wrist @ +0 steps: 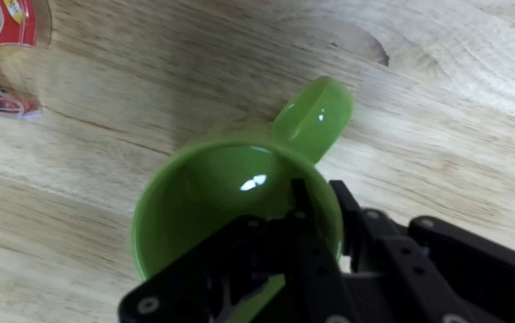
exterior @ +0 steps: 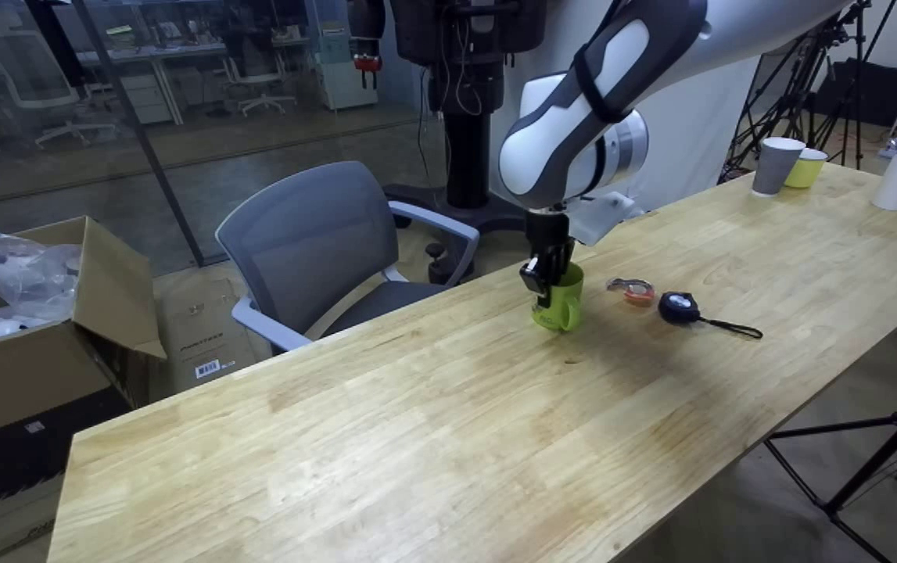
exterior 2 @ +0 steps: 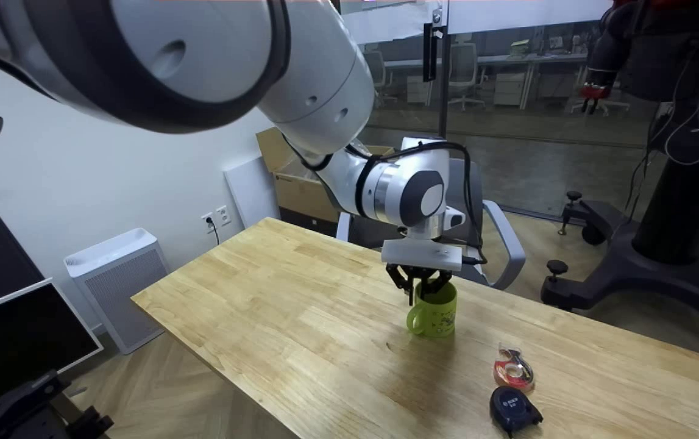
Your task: Move the green mug to the left
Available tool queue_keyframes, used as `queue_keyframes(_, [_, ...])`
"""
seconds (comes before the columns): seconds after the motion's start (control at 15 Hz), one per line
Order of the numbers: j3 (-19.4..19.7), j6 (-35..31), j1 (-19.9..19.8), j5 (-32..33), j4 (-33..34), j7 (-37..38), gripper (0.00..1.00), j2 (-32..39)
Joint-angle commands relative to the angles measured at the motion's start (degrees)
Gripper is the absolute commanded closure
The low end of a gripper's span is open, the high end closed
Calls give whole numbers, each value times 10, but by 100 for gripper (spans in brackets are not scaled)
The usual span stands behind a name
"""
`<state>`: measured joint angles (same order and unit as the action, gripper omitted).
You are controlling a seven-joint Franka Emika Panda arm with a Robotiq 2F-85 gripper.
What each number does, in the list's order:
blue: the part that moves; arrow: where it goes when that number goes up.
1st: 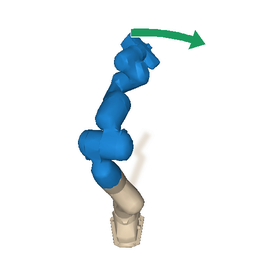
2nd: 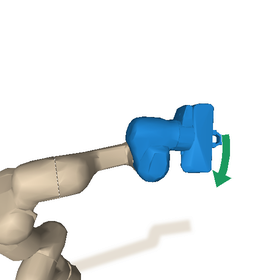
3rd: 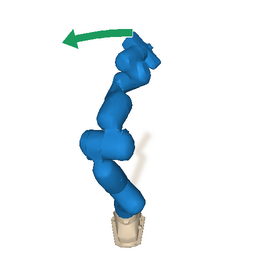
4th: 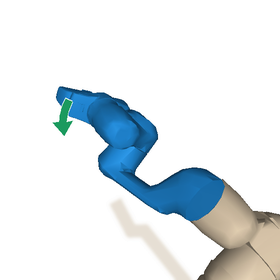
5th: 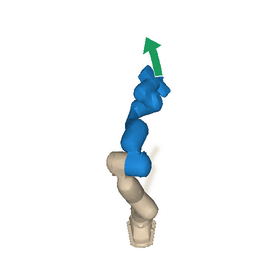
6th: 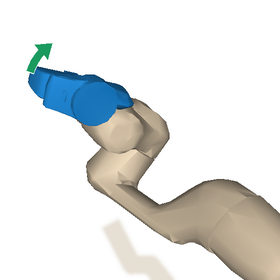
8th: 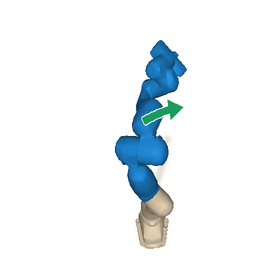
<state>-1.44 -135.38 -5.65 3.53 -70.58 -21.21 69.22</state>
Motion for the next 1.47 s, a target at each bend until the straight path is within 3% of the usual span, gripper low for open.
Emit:
queue_keyframes(0.0, [16, 46, 17, 11, 57, 42, 100, 20])
queue_keyframes(0.6, [21, 79, 18, 10, 112, 52, 97, 23])
queue_keyframes(1.4, [11, 86, 12, 8, 131, 30, 97, 31])
